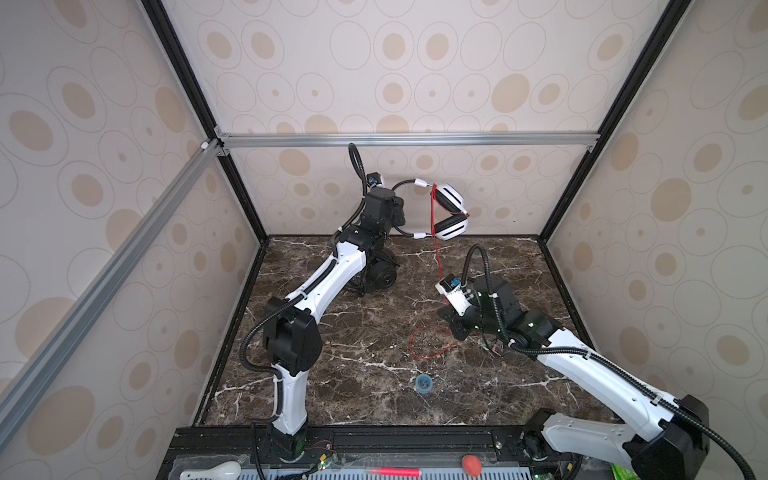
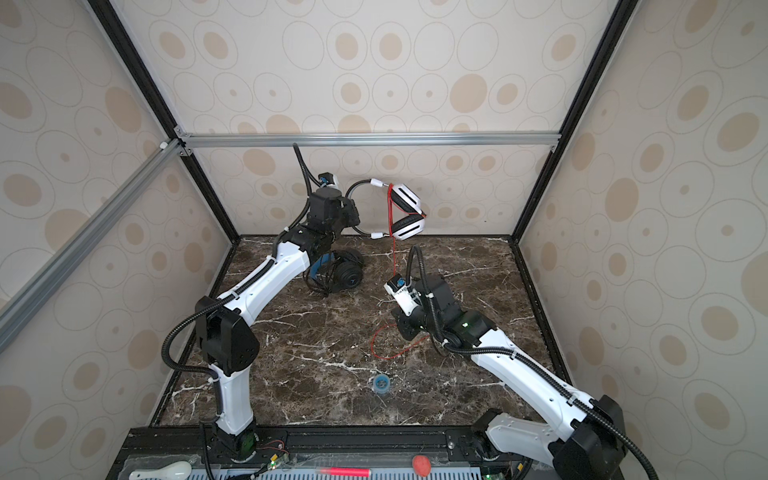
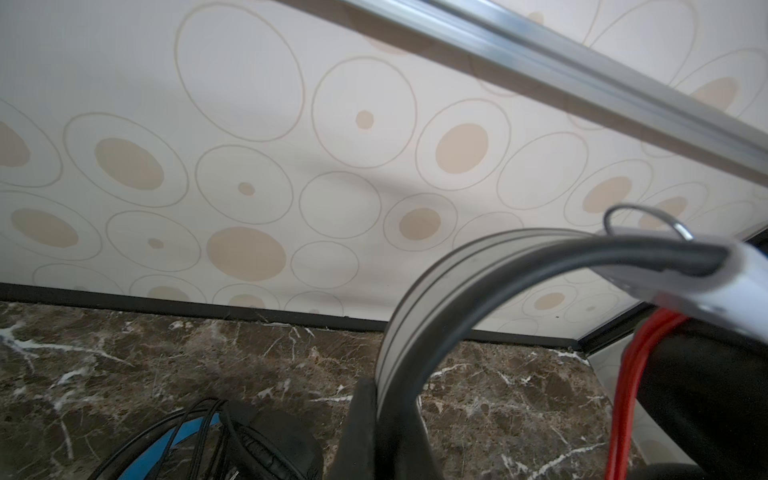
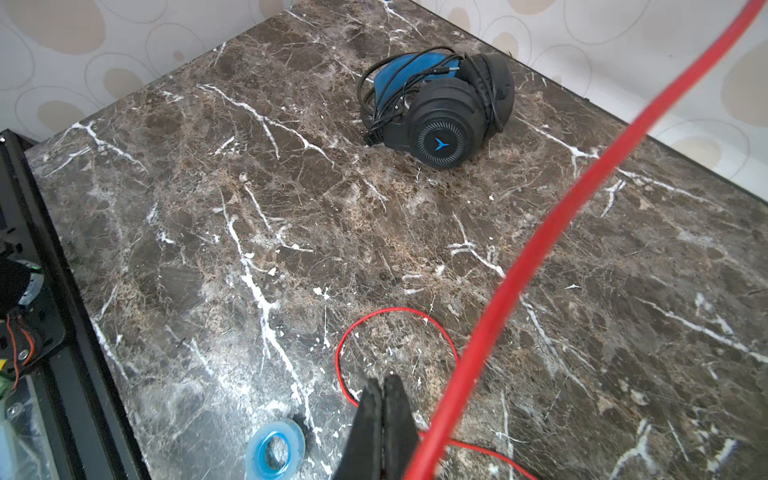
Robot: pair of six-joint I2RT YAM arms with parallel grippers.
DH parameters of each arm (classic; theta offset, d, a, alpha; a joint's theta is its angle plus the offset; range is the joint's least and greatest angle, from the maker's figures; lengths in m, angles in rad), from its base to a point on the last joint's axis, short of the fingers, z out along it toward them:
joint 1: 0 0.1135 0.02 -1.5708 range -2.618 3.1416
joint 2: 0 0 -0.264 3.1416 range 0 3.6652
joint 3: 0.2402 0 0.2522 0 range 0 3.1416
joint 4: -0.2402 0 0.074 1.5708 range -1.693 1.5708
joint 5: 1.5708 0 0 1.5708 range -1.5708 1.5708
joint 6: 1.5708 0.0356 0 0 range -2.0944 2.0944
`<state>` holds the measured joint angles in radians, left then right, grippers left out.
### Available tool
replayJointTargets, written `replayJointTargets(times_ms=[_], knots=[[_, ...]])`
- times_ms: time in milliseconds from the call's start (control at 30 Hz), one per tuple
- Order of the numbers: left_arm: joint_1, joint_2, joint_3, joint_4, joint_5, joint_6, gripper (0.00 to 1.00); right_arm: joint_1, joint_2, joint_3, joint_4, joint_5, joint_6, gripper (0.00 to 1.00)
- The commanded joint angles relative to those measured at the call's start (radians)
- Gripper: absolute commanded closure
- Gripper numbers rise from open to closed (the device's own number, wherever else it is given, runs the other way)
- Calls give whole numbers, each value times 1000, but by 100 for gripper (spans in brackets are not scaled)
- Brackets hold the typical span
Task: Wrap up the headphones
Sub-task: 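Lower the headset with the left gripper while the right loops cable around earcups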
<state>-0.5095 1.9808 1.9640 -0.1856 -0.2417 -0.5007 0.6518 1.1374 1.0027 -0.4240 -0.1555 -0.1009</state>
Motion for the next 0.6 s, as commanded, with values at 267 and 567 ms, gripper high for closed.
replayJointTargets(times_ms=[267,567], knots=[[-34,-158,-193,82,-72,354,100,16,48,280,-250,159,-251,100],[-77,-355,-386,-53,114,557,100,-2,126,401,-286,318,-395,100]])
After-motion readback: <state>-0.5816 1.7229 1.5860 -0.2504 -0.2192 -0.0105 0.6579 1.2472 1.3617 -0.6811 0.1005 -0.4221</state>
